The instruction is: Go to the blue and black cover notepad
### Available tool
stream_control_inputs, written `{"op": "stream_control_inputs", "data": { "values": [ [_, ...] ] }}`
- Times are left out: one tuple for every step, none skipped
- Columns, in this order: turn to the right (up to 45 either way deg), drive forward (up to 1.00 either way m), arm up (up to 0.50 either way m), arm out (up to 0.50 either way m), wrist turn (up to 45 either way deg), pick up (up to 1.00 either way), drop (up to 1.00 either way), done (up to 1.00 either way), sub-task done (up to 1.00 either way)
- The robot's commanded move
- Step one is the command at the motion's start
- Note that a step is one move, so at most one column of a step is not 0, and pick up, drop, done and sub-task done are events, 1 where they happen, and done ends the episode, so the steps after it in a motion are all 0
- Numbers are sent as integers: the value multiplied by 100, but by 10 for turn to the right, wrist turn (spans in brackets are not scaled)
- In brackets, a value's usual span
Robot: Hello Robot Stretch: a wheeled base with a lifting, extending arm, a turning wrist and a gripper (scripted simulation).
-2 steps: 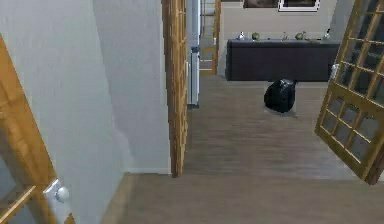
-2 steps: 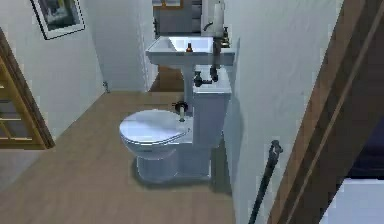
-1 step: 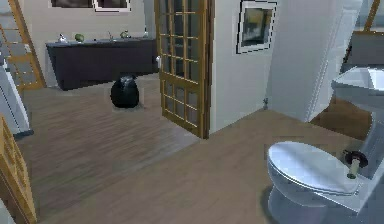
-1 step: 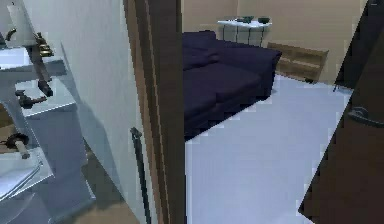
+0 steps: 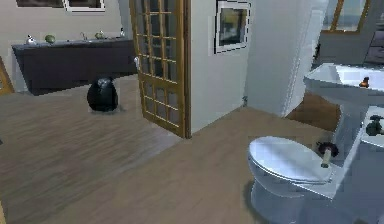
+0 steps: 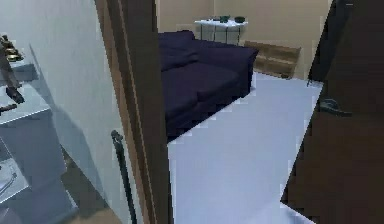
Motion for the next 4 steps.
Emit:
{"op": "stream_control_inputs", "data": {
  "values": [
    [0, 100, 0, 0, 0, 0, 0, 0, 0],
    [0, 45, 0, 0, 0, 0, 0, 0, 0],
    [210, 0, 0, 0, 0, 0, 0, 0, 0],
    [0, 30, 0, 0, 0, 0, 0, 0, 0]
  ]
}}
